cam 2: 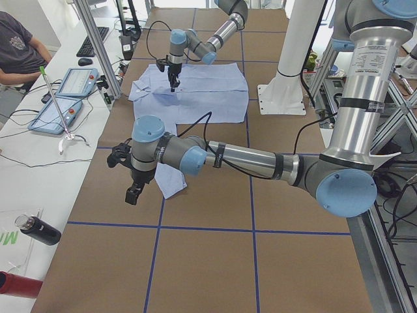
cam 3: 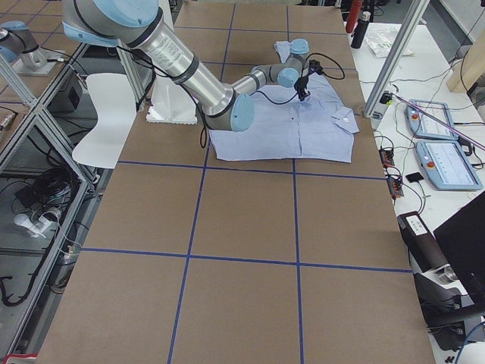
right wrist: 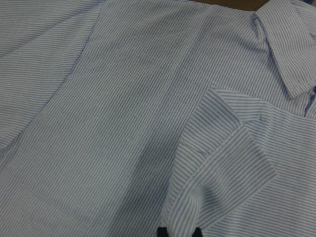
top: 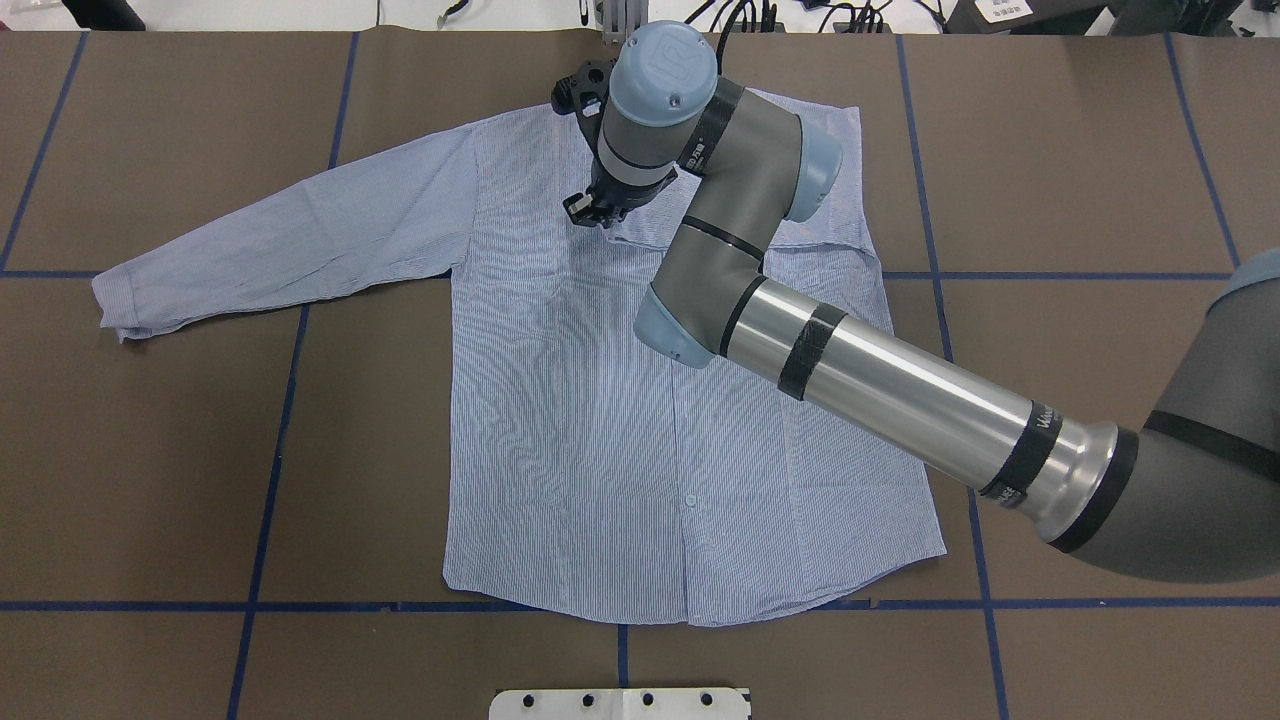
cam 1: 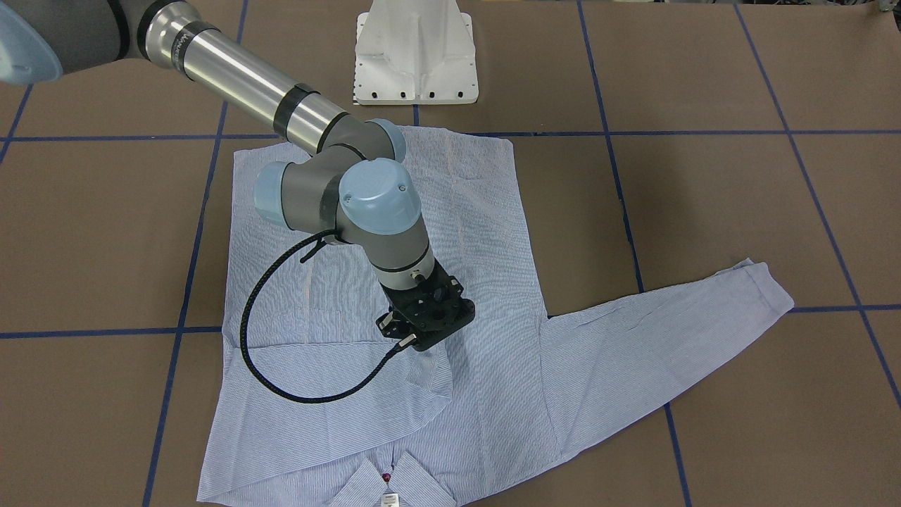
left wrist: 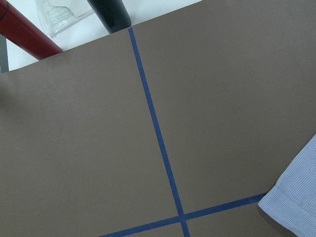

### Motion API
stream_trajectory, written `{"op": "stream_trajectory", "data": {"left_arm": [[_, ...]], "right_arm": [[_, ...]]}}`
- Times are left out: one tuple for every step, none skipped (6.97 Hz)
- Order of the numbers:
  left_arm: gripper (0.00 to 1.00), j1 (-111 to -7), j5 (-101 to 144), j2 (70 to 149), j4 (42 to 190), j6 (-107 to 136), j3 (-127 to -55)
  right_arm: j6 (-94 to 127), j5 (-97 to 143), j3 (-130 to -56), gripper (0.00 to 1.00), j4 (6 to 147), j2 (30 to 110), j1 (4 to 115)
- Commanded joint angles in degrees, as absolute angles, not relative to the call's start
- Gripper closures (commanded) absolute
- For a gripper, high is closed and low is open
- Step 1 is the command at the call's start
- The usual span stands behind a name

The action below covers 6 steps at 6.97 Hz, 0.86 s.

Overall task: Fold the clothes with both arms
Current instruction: 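Lower the sleeve across the chest below the collar with the right gripper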

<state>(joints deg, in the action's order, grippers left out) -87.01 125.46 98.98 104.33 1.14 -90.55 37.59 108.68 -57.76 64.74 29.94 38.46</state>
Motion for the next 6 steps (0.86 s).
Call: {"op": "stream_trajectory", "data": {"left_arm": [[0.00, -87.0, 125.2, 99.1, 104.3, 1.1, -90.5], [0.00, -87.0, 125.2, 99.0, 104.3, 1.1, -90.5], [0.00, -87.0, 125.2, 99.0, 104.3, 1.1, -90.5], [0.00, -87.0, 125.2, 99.1, 104.3, 1.1, -90.5], [0.00, -87.0, 125.1, 99.1, 104.3, 1.1, -90.5], [0.00, -87.0, 125.1, 99.1, 104.3, 1.1, -90.5]], "right_arm": [[42.3, 100.6, -57.6, 0.01, 64.4, 28.2, 34.3], [42.4, 99.1, -57.3, 0.01, 64.6, 28.3, 33.8], [42.4, 98.9, -57.1, 0.01, 64.7, 28.9, 33.8], [41.9, 97.0, -56.7, 0.01, 64.6, 29.6, 34.1], [41.6, 97.3, -56.7, 0.01, 64.3, 29.9, 35.8], [41.7, 97.6, -55.8, 0.01, 63.6, 30.3, 36.3]]}}
